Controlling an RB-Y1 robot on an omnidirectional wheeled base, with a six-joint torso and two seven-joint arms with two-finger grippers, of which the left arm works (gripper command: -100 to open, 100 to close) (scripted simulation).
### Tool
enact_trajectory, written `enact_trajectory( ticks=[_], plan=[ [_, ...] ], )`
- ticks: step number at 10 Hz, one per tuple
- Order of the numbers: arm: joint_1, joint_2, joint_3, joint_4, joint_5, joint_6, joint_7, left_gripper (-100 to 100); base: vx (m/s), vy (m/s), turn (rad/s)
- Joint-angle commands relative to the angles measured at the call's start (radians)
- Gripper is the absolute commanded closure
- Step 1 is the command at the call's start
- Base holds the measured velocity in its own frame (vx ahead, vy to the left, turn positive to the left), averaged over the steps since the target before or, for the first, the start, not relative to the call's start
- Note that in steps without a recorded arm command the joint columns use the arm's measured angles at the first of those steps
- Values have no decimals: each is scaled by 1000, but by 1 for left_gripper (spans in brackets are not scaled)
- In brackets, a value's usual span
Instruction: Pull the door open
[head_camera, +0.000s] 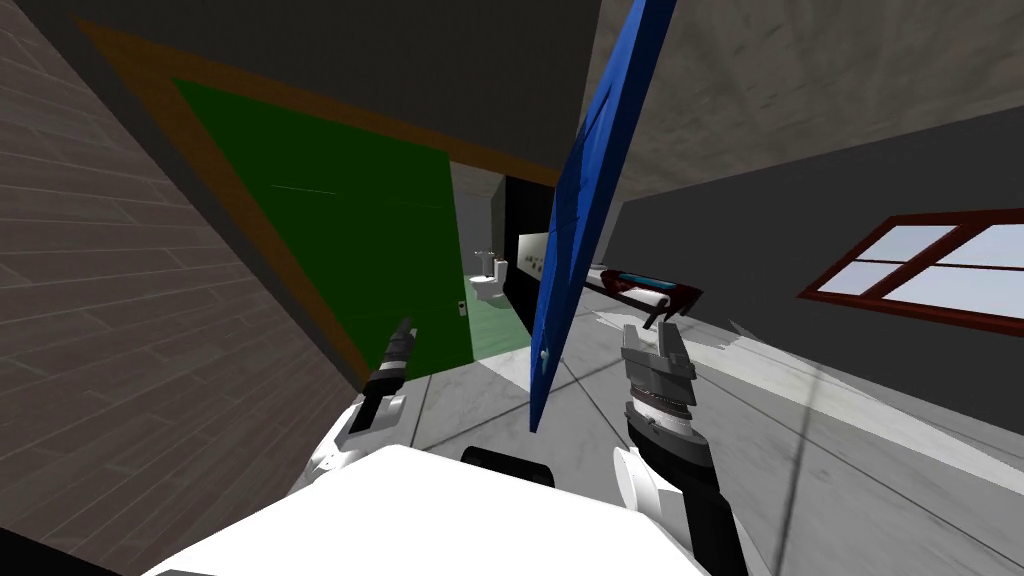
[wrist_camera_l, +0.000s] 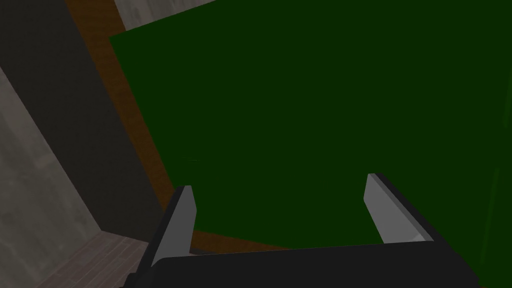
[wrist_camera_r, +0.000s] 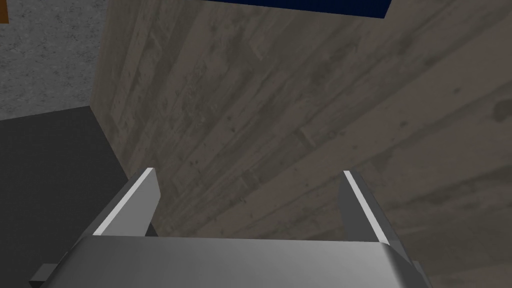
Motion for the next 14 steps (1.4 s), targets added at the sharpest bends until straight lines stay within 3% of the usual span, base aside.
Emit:
enact_trajectory(
  ticks=[1,7,14],
  plan=[
    [-14,0,36,37,-8,-4,1,-100,98,30,-154],
    [-78,-3,171,198,-37,-39,1,-100,92,46,-146],
    [-148,-18,320,386,-70,-78,1,-100,84,44,-143]
  ],
)
